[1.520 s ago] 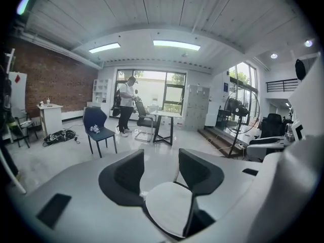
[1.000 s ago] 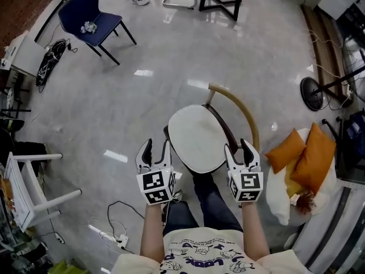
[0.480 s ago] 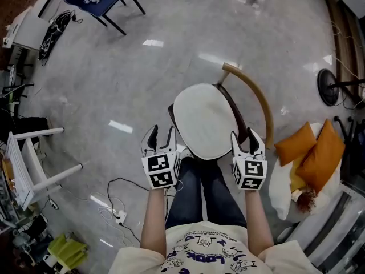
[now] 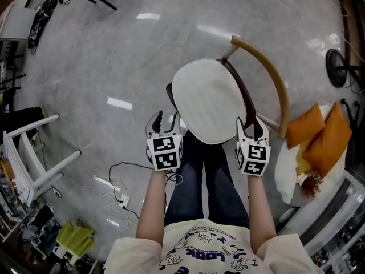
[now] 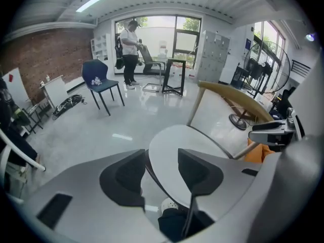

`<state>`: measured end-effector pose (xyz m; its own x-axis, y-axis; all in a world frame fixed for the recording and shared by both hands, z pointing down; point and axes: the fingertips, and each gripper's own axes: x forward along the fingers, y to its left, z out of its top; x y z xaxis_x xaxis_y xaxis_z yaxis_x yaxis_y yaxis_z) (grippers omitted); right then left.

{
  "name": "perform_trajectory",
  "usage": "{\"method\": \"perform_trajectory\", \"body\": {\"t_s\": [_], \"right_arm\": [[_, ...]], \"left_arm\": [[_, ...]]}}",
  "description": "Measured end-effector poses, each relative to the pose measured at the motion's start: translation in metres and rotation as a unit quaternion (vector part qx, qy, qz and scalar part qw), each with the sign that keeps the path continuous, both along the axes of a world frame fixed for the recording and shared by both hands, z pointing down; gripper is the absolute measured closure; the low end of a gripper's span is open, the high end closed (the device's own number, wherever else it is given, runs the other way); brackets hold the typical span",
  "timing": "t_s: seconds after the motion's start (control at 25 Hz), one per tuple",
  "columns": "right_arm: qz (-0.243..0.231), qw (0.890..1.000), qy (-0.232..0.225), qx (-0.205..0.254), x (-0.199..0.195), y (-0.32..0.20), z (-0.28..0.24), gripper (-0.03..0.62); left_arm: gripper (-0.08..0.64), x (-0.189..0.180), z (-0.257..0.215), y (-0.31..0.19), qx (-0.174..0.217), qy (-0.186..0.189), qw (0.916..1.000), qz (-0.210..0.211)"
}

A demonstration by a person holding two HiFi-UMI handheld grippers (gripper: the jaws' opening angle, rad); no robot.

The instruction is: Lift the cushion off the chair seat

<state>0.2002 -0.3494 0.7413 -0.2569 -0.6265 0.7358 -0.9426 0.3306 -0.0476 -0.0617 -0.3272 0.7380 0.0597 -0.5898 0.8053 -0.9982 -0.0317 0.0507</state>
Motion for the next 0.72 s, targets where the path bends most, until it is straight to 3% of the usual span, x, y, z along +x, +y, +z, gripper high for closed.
{"method": "perform_trajectory", "body": {"t_s": [0.16,0.72], "right_arm": [[0.011,0.999,0.016,-0.026,0.007,-0.009,0.051,0.364],[0.037,0.995,0.053,-0.081,0.028,-0.031,0.2,0.353]], "left_arm": [[0.345,0.005,0.049,-0.008,-0.023,0.015,0.9996,0.01],[0.314,0.005,0.198,-0.046,-0.069,0.047,0.9964,-0.014]]}}
